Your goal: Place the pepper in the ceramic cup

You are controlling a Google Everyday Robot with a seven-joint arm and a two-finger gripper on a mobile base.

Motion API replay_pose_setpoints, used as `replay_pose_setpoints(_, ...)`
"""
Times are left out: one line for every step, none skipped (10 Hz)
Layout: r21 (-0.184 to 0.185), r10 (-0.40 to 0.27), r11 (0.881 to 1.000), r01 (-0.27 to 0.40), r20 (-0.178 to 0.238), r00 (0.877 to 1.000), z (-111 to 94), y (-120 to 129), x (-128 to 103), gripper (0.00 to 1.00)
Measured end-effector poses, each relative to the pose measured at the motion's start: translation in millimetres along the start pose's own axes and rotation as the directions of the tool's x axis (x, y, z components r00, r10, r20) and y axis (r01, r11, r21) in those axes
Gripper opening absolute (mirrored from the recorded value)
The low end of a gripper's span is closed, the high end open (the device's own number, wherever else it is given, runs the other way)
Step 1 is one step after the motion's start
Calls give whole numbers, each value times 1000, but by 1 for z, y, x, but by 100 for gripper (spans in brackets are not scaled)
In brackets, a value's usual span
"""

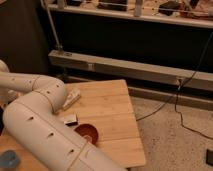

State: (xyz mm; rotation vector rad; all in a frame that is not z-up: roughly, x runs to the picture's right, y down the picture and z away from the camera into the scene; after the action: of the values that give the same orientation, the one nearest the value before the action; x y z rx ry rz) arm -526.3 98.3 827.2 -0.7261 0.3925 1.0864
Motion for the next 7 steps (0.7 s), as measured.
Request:
replay_pose_setpoints(-1,24,1000,-24,-3,1000,7,3,-3,65)
replay_pose_setpoints(2,36,999,-36,-3,999,11,5,-4,65)
replay_pose_setpoints(6,46,999,-46,-3,999,14,6,-6,65)
replay_pose_setpoints(11,63,998,-63,-3,998,20,8,-8,65)
replay_pose_setpoints(13,75,997,-75,-2,997,24,8,-10,65)
replay_pose_setpoints(18,90,996,-90,-2,996,29,9,-11,65)
replay_pose_setpoints(21,103,994,-103,-1,995,31,9,-13,65)
